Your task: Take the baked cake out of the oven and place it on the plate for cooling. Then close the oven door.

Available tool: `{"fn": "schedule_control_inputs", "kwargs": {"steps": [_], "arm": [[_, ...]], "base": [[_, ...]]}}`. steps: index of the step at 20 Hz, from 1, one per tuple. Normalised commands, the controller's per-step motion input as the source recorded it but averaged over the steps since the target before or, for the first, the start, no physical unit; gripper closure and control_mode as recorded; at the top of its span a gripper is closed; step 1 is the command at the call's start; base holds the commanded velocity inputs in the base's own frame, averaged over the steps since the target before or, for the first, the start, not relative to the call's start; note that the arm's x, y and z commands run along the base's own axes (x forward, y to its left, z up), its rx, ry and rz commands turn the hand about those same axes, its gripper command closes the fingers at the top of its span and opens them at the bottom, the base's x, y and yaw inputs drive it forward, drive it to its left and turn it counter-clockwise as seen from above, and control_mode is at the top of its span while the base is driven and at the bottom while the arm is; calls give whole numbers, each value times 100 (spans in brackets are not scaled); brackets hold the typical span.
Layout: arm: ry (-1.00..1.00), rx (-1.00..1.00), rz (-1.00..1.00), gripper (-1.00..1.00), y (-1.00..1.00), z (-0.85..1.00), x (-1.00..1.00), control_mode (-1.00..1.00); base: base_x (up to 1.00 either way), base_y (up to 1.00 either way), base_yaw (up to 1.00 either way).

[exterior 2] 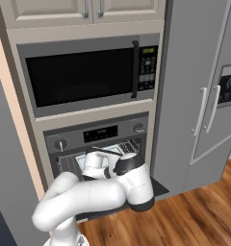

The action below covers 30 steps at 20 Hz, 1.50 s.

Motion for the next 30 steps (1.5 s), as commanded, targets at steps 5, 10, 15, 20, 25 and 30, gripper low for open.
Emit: {"fn": "schedule_control_inputs", "kwargs": {"steps": [5, 10, 15, 20, 25, 30], "arm": [[7, 0, 0, -100, 4, -16, 11, -100], [3, 0, 0, -100, 0, -17, 1, -100], [7, 0, 0, -100, 2, -12, 0, -100], [6, 0, 0, -100, 2, -11, 0, -100], [5, 0, 0, -100, 1, -12, 0, -100], [5, 0, 0, -100, 0, -12, 0, -100]], "base": [[0, 0, 0], [0, 0, 0], [0, 0, 0], [0, 0, 0], [0, 0, 0], [0, 0, 0]]}}
